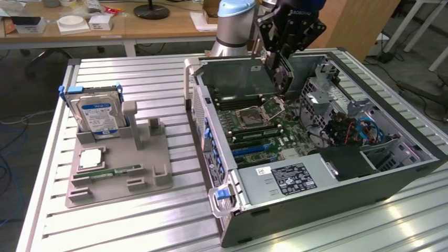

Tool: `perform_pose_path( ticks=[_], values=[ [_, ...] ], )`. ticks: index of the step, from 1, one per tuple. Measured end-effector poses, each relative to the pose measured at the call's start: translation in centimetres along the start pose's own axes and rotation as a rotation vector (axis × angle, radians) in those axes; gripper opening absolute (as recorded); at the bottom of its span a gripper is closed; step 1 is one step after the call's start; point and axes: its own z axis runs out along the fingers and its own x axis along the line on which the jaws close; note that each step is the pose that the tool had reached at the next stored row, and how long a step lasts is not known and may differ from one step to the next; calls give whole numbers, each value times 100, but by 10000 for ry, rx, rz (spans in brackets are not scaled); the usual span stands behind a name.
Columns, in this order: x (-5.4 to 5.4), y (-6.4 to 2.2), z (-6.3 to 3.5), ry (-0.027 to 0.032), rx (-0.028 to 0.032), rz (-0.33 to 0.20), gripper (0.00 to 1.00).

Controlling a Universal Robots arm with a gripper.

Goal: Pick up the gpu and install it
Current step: 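Pick up the gpu and move the gpu toward the slot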

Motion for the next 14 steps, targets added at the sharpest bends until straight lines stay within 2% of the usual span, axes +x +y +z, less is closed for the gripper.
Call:
perform_pose_path(
  ticks=[14],
  values=[
    [-32, 1, 5, 0, 0, -4, 26]
  ],
)
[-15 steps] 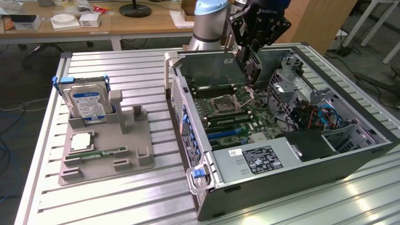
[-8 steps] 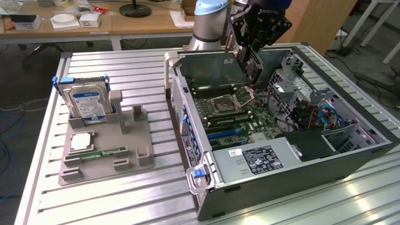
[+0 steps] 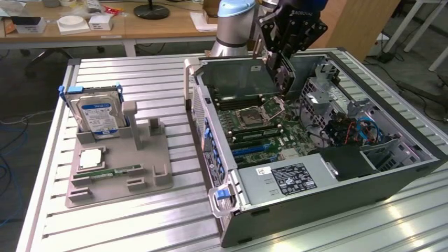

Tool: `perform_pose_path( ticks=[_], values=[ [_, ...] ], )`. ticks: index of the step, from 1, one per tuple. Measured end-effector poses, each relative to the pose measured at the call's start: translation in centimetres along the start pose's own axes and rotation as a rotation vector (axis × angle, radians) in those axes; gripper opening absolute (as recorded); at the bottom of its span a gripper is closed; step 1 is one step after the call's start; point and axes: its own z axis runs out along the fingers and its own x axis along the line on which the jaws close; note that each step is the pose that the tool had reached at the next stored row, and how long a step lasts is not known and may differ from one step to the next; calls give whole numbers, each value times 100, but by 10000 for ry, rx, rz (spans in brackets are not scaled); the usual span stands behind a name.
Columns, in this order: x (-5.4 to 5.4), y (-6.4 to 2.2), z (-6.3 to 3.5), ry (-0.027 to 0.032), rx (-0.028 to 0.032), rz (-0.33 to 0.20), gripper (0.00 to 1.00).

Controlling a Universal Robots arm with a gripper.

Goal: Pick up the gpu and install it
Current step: 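Pick up the gpu and move the gpu toward the slot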

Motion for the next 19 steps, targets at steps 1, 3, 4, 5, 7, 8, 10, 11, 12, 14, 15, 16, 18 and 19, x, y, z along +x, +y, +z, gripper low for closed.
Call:
perform_pose_path(
  ticks=[1, 3, 4, 5, 7, 8, 10, 11, 12, 14, 15, 16, 18, 19],
  values=[
    [-2, 0, 0, 0, 0, 0, 26],
    [-6, 0, 0, 0, 1, 0, 26],
    [-10, 0, 0, 0, 1, -1, 26],
    [-14, 0, 1, 0, 1, -1, 26],
    [-20, 0, 0, 0, 1, 0, 26],
    [-21, 1, 1, 0, 0, 0, 26],
    [-30, 1, 0, 1, 0, -2, 26],
    [-35, 1, 0, 0, 2, -3, 26],
    [-37, 1, 0, 1, 1, -1, 26],
    [-41, 1, 0, 0, 1, -1, 26],
    [-41, 1, 0, 0, 0, -1, 26],
    [-41, 1, 0, 0, 1, -1, 26],
    [-42, 1, 0, 0, 0, -2, 26],
    [-42, 1, 0, 0, 1, -1, 26]
  ],
)
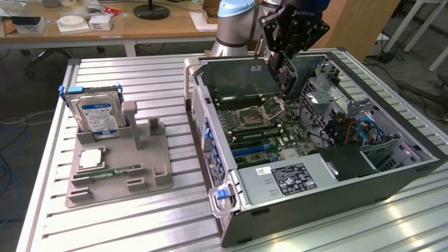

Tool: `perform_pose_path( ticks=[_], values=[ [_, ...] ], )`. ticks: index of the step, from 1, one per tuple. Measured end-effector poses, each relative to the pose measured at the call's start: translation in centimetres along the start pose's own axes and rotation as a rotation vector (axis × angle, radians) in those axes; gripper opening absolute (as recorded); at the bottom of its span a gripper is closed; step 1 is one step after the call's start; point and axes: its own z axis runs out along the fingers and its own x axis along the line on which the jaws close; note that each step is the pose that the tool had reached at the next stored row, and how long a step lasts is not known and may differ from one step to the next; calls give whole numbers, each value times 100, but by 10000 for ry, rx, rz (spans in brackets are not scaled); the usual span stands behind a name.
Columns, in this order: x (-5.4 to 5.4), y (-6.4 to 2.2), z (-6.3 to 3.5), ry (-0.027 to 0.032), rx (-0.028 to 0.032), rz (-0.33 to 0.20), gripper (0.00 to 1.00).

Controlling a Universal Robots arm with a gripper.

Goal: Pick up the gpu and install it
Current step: 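Pick up the gpu and move the gpu toward the slot, then insert the gpu into the slot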

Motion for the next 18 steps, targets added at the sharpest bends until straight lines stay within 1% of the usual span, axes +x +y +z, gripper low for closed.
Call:
perform_pose_path(
  ticks=[11, 14, 18],
  values=[
    [0, 0, 0, 4, 1, -50, 26],
    [0, 0, 0, 17, 5, -251, 26],
    [0, 0, 0, 52, 18, -719, 26]
  ],
)
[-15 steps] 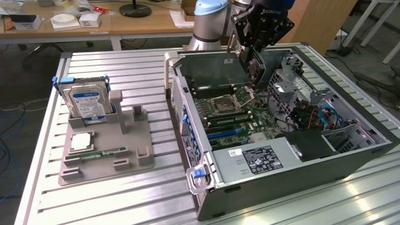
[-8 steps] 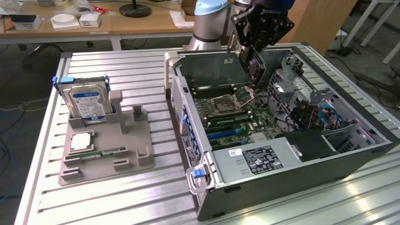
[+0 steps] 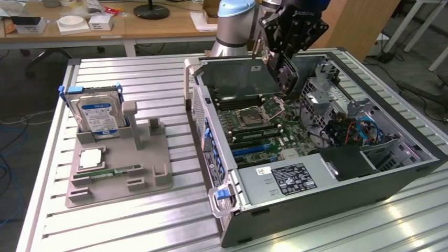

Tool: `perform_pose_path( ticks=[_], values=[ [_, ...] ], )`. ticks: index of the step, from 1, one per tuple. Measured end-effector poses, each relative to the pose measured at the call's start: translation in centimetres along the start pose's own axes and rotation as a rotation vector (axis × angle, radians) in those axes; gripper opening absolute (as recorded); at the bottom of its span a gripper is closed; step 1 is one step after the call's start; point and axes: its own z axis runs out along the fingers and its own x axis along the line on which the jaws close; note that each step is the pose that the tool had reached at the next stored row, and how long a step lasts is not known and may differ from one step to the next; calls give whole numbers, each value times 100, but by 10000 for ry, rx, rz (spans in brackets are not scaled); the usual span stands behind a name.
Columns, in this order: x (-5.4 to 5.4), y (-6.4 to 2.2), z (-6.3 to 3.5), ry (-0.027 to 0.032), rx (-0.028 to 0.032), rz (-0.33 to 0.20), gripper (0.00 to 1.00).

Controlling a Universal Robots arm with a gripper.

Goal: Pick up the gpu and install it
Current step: 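Insert the gpu into the slot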

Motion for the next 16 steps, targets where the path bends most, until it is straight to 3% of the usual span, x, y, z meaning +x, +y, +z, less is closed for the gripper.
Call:
perform_pose_path(
  ticks=[16],
  values=[
    [0, 0, 0, 154, 55, -2171, 26]
  ],
)
